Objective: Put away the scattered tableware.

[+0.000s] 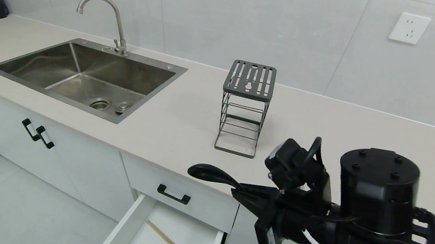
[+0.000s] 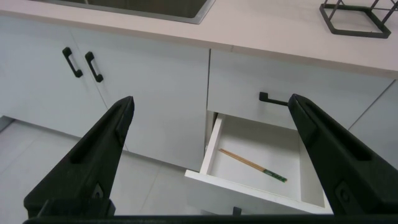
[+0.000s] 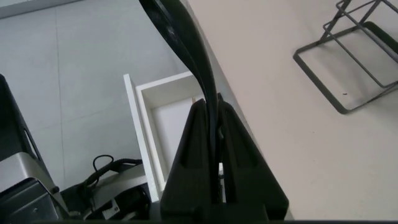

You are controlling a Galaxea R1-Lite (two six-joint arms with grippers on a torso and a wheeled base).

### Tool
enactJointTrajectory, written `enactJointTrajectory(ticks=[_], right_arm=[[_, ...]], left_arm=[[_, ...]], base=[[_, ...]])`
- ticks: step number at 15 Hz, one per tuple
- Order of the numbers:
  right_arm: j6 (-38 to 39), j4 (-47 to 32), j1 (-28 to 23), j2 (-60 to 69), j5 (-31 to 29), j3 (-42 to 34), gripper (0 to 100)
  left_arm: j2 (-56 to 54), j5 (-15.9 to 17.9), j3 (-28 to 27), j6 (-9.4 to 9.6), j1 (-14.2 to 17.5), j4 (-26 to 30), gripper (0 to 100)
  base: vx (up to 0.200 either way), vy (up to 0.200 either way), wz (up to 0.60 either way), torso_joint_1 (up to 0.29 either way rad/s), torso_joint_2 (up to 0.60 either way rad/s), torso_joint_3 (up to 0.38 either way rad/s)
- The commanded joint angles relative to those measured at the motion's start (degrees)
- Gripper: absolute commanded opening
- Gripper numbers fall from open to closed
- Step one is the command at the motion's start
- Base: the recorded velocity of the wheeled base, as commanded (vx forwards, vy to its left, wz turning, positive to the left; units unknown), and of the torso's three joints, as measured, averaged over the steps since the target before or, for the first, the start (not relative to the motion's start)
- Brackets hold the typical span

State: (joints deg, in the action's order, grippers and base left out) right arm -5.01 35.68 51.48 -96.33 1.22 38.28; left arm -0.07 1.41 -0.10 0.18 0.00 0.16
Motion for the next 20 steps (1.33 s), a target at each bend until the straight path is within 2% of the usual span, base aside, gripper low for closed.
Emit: enactJointTrajectory(ticks=[1,3,5,11,15,17,20], right_arm=[[0.7,0.0,1.6,-4.0,-1.2,2.0,0],[5.1,0.4,4.9,-6.9,-4.0,5.1,0],[6.9,0.2,6.1,-8.9,-6.5,7.4,0],[8.4,-0.3,8.8,-11.6,-7.1,10.1,0],[8.6,-2.0,9.9,-11.9,-9.8,10.1,0],[8.6,-1.8,11.4,-13.4,-13.1,10.2,0],[8.0,-1.8,11.9,-15.5,-13.5,11.0,0]], left_arm=[[0.1,0.0,0.0,-0.01,0.0,0.0,100],[0.1,0.0,0.0,-0.01,0.0,0.0,100],[0.1,0.0,0.0,-0.01,0.0,0.0,100],[0.1,0.0,0.0,-0.01,0.0,0.0,100],[0.1,0.0,0.0,-0.01,0.0,0.0,100],[0.1,0.0,0.0,-0.01,0.0,0.0,100],[0.1,0.0,0.0,-0.01,0.0,0.0,100]], base=[[0.000,0.000,0.00,0.000,0.00,0.000],[0.000,0.000,0.00,0.000,0.00,0.000],[0.000,0.000,0.00,0.000,0.00,0.000],[0.000,0.000,0.00,0.000,0.00,0.000],[0.000,0.000,0.00,0.000,0.00,0.000],[0.000,0.000,0.00,0.000,0.00,0.000],[0.000,0.000,0.00,0.000,0.00,0.000]])
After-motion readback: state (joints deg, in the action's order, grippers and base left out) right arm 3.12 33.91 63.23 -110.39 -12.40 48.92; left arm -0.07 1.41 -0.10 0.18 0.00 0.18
